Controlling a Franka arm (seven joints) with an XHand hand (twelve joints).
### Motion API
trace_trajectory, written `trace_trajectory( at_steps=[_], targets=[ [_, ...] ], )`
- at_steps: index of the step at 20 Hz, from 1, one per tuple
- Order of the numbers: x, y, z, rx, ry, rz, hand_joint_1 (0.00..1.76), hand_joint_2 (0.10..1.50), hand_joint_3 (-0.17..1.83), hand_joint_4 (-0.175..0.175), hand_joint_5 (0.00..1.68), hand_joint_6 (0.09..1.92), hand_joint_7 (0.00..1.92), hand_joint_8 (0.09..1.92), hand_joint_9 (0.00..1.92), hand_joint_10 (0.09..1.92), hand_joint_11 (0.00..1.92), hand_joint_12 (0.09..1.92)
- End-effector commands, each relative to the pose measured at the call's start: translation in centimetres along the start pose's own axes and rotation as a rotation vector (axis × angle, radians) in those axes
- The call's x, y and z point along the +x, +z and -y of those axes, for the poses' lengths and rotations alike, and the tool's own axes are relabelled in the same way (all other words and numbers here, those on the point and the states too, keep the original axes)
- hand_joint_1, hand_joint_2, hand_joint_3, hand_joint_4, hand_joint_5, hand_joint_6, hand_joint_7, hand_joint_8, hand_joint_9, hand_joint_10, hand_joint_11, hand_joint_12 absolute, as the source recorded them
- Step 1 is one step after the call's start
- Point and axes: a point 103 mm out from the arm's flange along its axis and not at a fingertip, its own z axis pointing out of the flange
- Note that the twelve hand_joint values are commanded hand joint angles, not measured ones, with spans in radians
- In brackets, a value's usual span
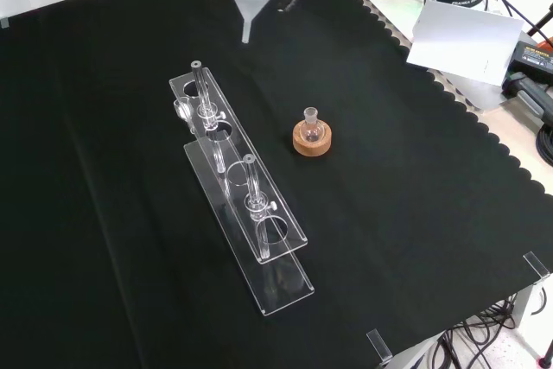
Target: Place the funnel on the round-bottom flask.
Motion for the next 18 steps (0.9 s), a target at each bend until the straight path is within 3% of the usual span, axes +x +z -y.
trace_trajectory(
  at_steps=[1, 18],
  targets=[
    [1.8, 1.6, 1.7, 0.025, -0.008, 0.017, 0.79, 0.86, 0.48, -0.035, 0.74, 0.67, 0.79, 0.69, 1.23, 0.36, 0.79, 1.11],
    [5.9, 6.5, 2.1, 0.093, -0.052, 0.009, 0.78, 0.85, 0.49, -0.034, 0.73, 0.68, 0.78, 0.69, 1.22, 0.36, 0.77, 1.11]
  ],
)
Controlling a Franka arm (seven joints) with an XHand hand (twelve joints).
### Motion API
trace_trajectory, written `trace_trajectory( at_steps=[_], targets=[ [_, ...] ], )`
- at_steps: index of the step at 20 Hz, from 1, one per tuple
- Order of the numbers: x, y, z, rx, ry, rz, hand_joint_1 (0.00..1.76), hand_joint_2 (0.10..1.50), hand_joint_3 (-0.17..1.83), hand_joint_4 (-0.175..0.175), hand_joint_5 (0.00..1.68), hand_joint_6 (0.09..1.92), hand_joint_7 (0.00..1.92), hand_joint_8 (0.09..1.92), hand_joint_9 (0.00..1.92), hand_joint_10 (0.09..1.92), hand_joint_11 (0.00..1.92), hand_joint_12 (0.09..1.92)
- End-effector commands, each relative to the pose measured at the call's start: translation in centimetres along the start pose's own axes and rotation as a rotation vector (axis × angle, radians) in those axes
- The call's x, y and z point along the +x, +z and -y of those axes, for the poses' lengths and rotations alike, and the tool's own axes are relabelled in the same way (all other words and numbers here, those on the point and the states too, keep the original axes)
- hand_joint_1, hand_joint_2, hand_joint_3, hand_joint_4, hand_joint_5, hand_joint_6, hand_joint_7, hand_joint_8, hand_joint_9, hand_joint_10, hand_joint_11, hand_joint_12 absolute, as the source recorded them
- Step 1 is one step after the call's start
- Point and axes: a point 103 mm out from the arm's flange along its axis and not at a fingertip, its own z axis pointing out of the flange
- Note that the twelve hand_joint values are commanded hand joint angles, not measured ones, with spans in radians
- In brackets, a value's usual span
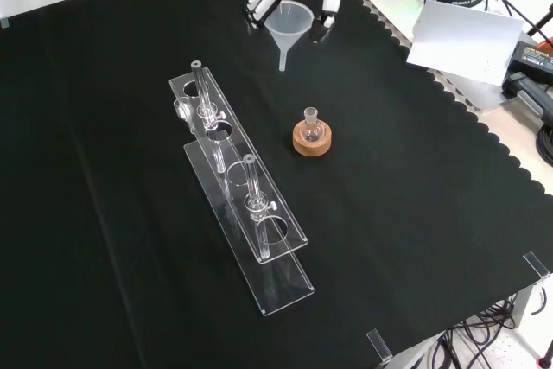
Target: Place the funnel on the round-bottom flask.
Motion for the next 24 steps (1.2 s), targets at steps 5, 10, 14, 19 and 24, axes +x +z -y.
trace_trajectory(
  at_steps=[5, 10, 14, 19, 24],
  targets=[
    [2.5, 2.1, -0.2, 0.031, -0.026, -0.003, 0.78, 0.85, 0.49, -0.034, 0.73, 0.68, 0.78, 0.69, 1.22, 0.36, 0.77, 1.12],
    [3.2, 2.9, -0.1, 0.045, -0.031, -0.003, 0.78, 0.84, 0.50, -0.034, 0.73, 0.69, 0.78, 0.70, 1.22, 0.36, 0.76, 1.12],
    [3.9, 3.4, 0.1, 0.048, -0.040, 0.000, 0.78, 0.84, 0.50, -0.034, 0.72, 0.69, 0.78, 0.70, 1.22, 0.36, 0.76, 1.12],
    [4.6, 4.0, 0.4, 0.062, -0.048, 0.006, 0.78, 0.84, 0.50, -0.034, 0.72, 0.69, 0.78, 0.70, 1.22, 0.36, 0.76, 1.12],
    [4.8, 4.1, 0.6, 0.058, -0.048, 0.008, 0.78, 0.84, 0.50, -0.034, 0.72, 0.69, 0.78, 0.70, 1.22, 0.36, 0.76, 1.12]
  ],
)
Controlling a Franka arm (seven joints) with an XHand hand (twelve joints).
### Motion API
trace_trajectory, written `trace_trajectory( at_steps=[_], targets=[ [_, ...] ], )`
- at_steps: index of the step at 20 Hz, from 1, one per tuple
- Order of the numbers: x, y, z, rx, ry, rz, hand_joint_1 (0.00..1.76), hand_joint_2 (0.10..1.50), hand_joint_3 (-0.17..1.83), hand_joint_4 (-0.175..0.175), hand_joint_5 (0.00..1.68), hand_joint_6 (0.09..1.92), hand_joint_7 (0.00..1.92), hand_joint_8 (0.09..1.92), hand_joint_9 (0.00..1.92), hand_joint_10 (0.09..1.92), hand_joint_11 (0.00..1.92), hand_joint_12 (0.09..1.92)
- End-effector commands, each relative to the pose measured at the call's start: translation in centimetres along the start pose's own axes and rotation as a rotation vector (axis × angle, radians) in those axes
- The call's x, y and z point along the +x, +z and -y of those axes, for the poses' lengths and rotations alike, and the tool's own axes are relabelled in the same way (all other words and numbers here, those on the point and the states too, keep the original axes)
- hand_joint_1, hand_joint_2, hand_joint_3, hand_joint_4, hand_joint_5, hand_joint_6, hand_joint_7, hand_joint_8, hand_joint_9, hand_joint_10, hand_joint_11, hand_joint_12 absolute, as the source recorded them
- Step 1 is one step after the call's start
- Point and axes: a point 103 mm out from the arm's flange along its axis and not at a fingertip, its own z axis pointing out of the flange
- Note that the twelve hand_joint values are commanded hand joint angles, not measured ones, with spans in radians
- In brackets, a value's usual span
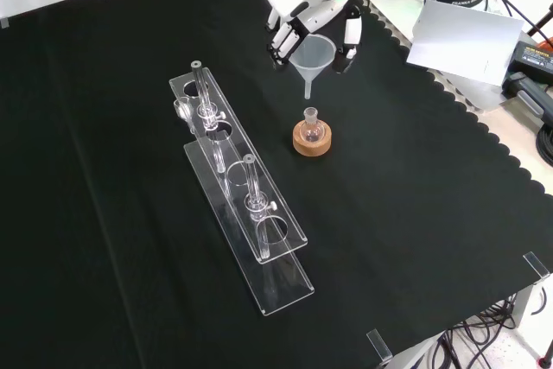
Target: Place the funnel on the round-bottom flask.
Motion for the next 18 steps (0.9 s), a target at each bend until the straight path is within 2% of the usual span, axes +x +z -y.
trace_trajectory(
  at_steps=[1, 9, 18],
  targets=[
    [0.3, 0.3, 0.2, 0.000, -0.002, 0.005, 0.78, 0.84, 0.50, -0.034, 0.72, 0.69, 0.78, 0.70, 1.21, 0.36, 0.76, 1.12],
    [1.7, 1.9, -0.4, 0.023, -0.016, 0.008, 0.78, 0.84, 0.51, -0.034, 0.73, 0.69, 0.78, 0.70, 1.21, 0.37, 0.76, 1.12],
    [2.0, 2.4, -1.5, 0.038, -0.029, 0.016, 0.78, 0.84, 0.51, -0.033, 0.73, 0.70, 0.78, 0.70, 1.21, 0.37, 0.76, 1.13]
  ],
)
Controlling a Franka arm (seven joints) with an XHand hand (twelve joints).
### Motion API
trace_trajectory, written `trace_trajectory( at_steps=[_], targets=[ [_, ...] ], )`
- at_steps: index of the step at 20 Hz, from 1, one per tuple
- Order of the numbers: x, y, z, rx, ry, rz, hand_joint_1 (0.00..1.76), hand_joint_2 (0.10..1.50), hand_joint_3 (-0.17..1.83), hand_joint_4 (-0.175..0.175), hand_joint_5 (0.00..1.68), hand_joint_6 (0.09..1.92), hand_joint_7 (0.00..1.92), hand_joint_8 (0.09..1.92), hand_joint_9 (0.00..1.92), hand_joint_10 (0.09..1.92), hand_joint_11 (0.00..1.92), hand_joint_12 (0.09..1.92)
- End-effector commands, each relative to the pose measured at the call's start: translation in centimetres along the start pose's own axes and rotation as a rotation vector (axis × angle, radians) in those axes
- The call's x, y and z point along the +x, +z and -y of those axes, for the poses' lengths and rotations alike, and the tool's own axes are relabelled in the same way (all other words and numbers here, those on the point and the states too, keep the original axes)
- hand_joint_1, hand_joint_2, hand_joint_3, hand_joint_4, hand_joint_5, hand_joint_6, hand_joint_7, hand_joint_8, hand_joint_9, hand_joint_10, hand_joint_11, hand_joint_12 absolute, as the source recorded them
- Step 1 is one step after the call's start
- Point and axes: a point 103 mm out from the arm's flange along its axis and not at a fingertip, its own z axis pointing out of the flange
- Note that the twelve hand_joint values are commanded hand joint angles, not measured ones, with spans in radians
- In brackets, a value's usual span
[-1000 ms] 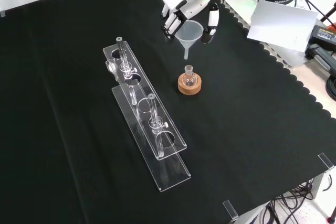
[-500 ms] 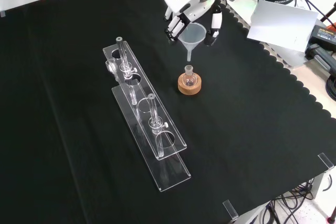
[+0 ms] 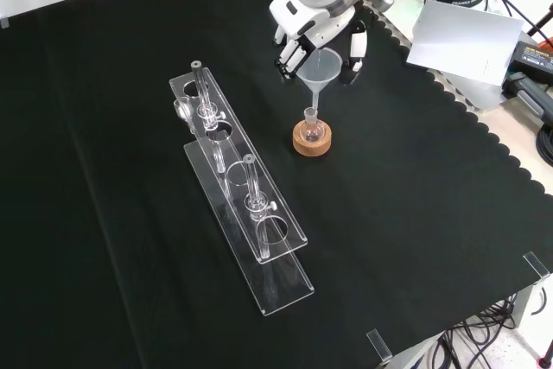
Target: Place the funnel on the round-bottom flask.
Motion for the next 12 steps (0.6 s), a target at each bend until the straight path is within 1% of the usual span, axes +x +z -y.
trace_trajectory(
  at_steps=[1, 4, 12],
  targets=[
    [0.32, 0.57, -1.08, 0.014, -0.007, 0.006, 0.78, 0.84, 0.51, -0.033, 0.73, 0.70, 0.78, 0.70, 1.21, 0.37, 0.76, 1.13],
    [0.25, 0.80, -1.39, 0.017, -0.004, 0.013, 0.78, 0.84, 0.51, -0.033, 0.73, 0.70, 0.78, 0.70, 1.21, 0.37, 0.76, 1.13],
    [0.26, 1.07, -1.73, 0.025, -0.002, 0.008, 0.78, 0.84, 0.51, -0.033, 0.73, 0.70, 0.78, 0.70, 1.20, 0.37, 0.76, 1.13]
  ],
)
